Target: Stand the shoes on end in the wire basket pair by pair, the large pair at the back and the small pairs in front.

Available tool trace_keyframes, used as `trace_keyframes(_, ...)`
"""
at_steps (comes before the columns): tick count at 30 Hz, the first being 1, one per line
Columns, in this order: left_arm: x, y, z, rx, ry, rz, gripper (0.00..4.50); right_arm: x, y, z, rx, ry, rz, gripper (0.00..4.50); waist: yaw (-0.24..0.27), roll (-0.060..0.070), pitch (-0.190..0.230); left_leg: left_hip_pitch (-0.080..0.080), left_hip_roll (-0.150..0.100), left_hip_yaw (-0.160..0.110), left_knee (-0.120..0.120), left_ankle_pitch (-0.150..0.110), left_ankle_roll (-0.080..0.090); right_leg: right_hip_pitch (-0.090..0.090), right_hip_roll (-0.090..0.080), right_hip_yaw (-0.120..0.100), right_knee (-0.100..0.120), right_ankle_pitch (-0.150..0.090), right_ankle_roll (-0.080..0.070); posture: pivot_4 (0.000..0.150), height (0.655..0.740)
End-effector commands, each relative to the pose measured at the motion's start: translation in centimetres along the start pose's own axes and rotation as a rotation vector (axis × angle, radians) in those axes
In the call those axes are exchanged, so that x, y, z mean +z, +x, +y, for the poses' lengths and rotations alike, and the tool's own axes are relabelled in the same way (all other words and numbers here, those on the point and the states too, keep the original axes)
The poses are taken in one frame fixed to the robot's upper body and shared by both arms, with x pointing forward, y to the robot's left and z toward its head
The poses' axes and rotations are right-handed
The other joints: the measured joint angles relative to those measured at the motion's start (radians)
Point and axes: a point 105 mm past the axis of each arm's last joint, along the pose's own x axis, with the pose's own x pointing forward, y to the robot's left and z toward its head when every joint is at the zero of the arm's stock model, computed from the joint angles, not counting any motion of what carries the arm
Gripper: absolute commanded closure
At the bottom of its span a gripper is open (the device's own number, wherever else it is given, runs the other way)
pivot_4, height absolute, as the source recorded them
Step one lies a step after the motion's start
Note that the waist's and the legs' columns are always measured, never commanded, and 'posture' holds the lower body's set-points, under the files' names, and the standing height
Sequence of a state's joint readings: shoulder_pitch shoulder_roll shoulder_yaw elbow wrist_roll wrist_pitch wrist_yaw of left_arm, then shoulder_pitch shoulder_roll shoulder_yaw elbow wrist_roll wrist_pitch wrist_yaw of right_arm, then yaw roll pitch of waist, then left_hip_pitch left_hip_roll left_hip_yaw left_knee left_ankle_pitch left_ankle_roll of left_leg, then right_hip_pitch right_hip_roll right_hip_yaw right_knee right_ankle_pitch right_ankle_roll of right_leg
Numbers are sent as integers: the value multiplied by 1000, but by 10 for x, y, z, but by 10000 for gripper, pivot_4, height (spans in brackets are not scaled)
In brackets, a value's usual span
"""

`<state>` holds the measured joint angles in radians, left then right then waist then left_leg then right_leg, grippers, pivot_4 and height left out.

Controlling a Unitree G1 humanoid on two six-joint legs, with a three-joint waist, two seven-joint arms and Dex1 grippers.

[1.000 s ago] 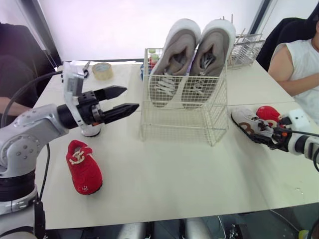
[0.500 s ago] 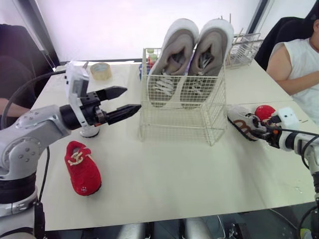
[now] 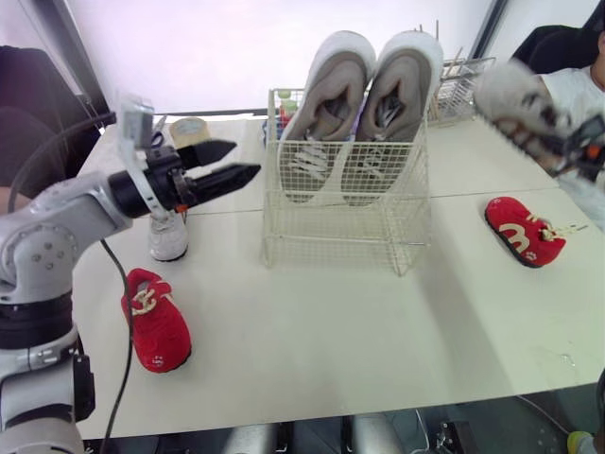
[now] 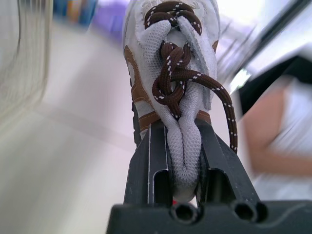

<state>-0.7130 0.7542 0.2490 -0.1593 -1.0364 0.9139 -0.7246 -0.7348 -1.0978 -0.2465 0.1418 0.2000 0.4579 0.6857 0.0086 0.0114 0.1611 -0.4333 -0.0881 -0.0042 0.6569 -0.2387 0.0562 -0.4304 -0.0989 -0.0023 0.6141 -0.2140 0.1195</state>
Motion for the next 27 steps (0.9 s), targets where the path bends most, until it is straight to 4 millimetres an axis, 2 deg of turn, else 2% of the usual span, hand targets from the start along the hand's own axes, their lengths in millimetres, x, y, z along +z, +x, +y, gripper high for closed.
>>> trace_keyframes(1, 16, 0, -1, -41, 22, -18, 0, 79, -17, -4, 3, -131, -308, 44588, 0, 0, 0, 0, 0, 0, -1, 1, -2, 0, 0, 0, 0, 0, 0, 1500, 7400)
trace_keyframes(3, 22, 1, 1, -57, 7, -27, 0, 105, -22, 12, 80, -159, -421, 44588, 1, -1, 0, 0, 0, 0, -4, 4, -4, -1, 0, 0, -1, 0, 1, 1500, 7400)
trace_keyframes(4, 25, 1, 1, -70, -5, -31, 0, 118, -25, 29, 160, -197, -485, 44588, 1, -2, 1, 0, 0, 0, -4, 4, -4, -1, 0, 0, -1, 1, 1, 1500, 7400)
trace_keyframes(6, 32, 1, 0, -100, -28, -35, 0, 133, -30, 63, 307, -291, -564, 44588, 1, -3, 2, 0, 0, 0, -4, 4, -3, -1, 0, 0, -1, 1, 2, 1500, 7400)
trace_keyframes(10, 40, -1, -5, -157, -80, -22, 0, 138, -29, 106, 461, -403, -634, 44588, 0, -5, 3, 0, 0, -1, -4, 4, -1, -1, 0, 0, -1, 1, 2, 1500, 7400)
trace_keyframes(14, 42, -3, -11, -192, -99, 3, 0, 135, -25, 141, 545, -502, -703, 44588, 1, -7, 5, 0, 0, -1, -4, 5, -3, -1, 0, 0, -1, 1, 2, 1500, 7400)
trace_keyframes(21, 41, -3, -18, -222, -114, 26, 0, 141, -17, 167, 564, -652, -806, 44588, 0, -8, 6, 0, 0, -1, -4, 6, -6, -2, 0, 0, 0, 1, 2, 1500, 7400)
trace_keyframes(27, 41, -2, -21, -236, -128, 28, 0, 146, -13, 177, 579, -712, -854, 44588, -3, -8, 6, 0, 0, -1, -5, 6, -7, -2, 1, 0, 1, 1, 2, 1500, 7400)
